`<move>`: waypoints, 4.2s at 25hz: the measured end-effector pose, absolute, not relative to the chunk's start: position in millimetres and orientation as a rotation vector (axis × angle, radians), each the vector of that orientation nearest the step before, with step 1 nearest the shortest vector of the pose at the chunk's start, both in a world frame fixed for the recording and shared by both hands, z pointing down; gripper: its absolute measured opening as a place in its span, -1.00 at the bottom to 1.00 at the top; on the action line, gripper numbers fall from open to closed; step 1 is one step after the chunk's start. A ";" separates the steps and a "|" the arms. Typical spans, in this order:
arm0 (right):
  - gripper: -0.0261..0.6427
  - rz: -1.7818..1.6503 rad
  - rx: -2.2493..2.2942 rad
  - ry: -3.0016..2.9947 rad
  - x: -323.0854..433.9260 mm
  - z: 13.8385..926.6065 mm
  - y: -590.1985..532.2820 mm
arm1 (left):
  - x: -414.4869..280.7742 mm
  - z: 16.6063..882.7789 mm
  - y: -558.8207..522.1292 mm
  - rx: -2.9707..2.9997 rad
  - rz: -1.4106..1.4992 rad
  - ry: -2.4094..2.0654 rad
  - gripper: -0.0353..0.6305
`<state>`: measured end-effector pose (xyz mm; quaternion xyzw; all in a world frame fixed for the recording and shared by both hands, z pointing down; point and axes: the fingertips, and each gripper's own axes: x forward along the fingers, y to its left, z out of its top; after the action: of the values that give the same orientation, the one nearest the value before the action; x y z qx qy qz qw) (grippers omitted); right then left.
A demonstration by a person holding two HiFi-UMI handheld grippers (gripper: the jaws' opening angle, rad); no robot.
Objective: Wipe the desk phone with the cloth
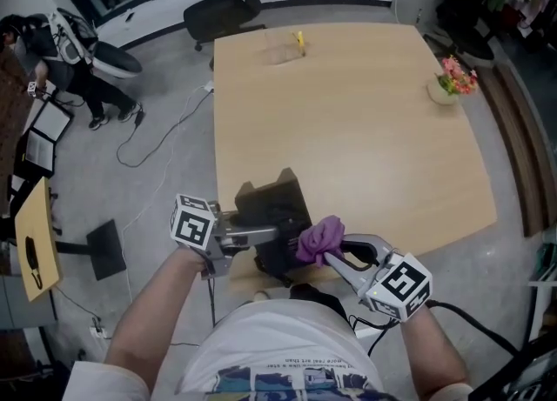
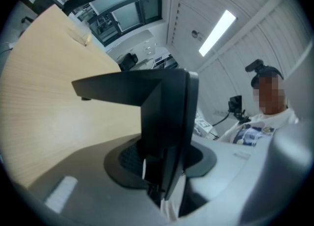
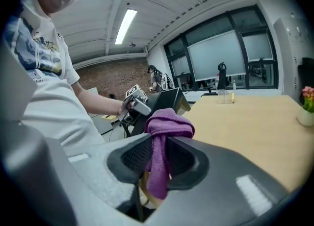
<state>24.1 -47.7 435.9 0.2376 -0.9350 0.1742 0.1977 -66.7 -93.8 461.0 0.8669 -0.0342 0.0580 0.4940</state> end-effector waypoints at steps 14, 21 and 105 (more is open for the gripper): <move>-0.65 0.519 0.600 -2.485 72.3 463.6 -25.5 | -64.7 460.5 -94.3 2.113 0.145 -0.104 -0.36; -0.65 0.357 0.785 -2.647 60.7 383.2 -100.2 | -61.4 462.3 -84.0 2.123 0.150 -0.080 -0.36; -0.65 0.120 -0.065 -2.826 -21.2 306.1 -128.7 | -26.7 449.5 -38.3 2.185 0.275 0.068 -0.36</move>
<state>-21.2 -128.7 306.1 -0.0228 -0.9867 0.0420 0.1554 -26.7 -38.3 449.5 0.8844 0.0274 0.1114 0.4523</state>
